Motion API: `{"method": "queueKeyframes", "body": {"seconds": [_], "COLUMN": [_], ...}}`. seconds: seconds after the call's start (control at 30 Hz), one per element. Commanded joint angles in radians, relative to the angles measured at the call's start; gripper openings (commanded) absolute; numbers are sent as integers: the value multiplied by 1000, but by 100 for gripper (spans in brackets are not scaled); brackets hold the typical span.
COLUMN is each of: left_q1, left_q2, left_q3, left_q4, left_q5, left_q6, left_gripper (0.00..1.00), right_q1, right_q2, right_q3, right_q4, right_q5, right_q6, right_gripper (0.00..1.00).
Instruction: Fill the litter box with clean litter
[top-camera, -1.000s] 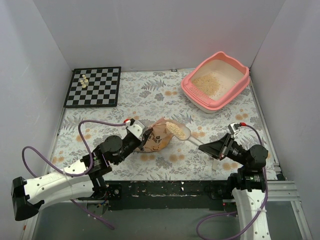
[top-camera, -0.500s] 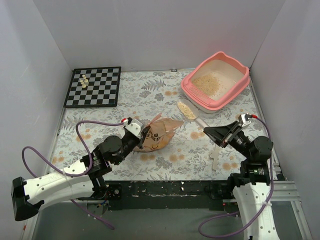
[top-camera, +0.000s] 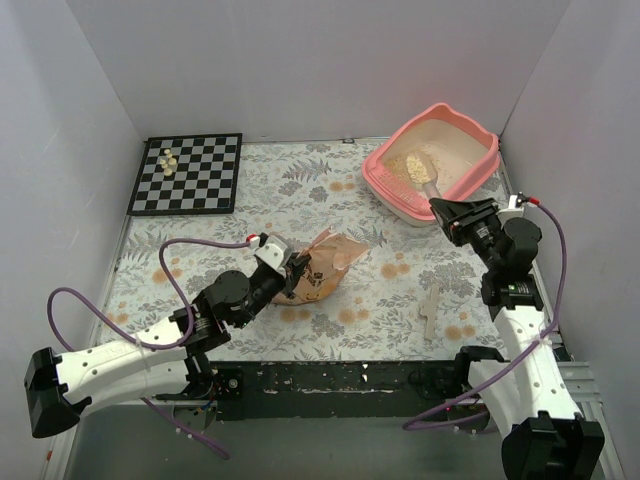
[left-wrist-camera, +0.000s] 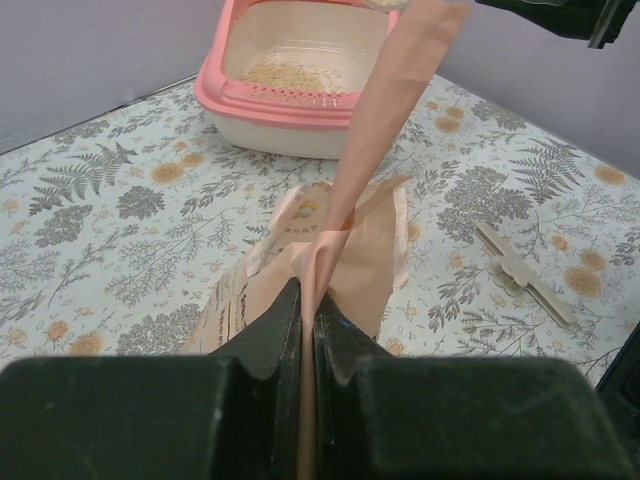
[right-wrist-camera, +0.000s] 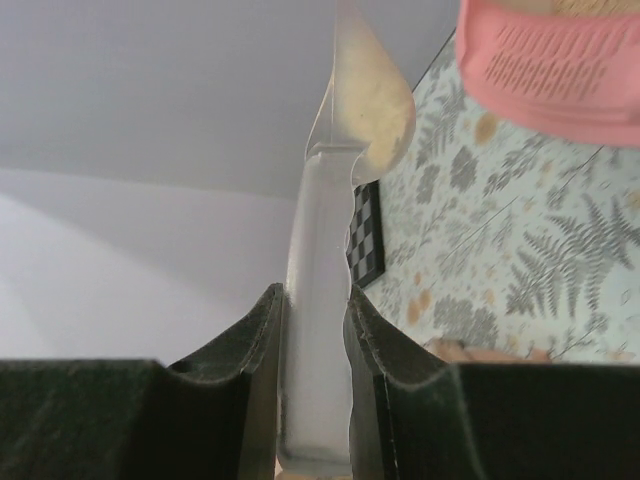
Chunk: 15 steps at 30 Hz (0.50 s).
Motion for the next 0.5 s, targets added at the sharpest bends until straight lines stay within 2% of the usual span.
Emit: {"method": "queueKeyframes", "body": {"seconds": [0.0, 0.23, 0.47], "left_q1": [-6, -6, -6], "left_q2": [-30, -48, -51], "left_q3": [-2, -19, -31], "left_q4": [150, 95, 63], "left_q5": [73, 64, 43], "left_q6": [-42, -16, 18], "left_gripper": [0, 0, 0], "right_q1": [0, 0, 11], "right_q2": [83, 311, 545], "right_q3": [110, 239, 489], "right_q4": [42, -5, -264], "right_q5": [224, 295, 403], "right_q6": [-174, -318, -479], "right_gripper": [1, 1, 1]}}
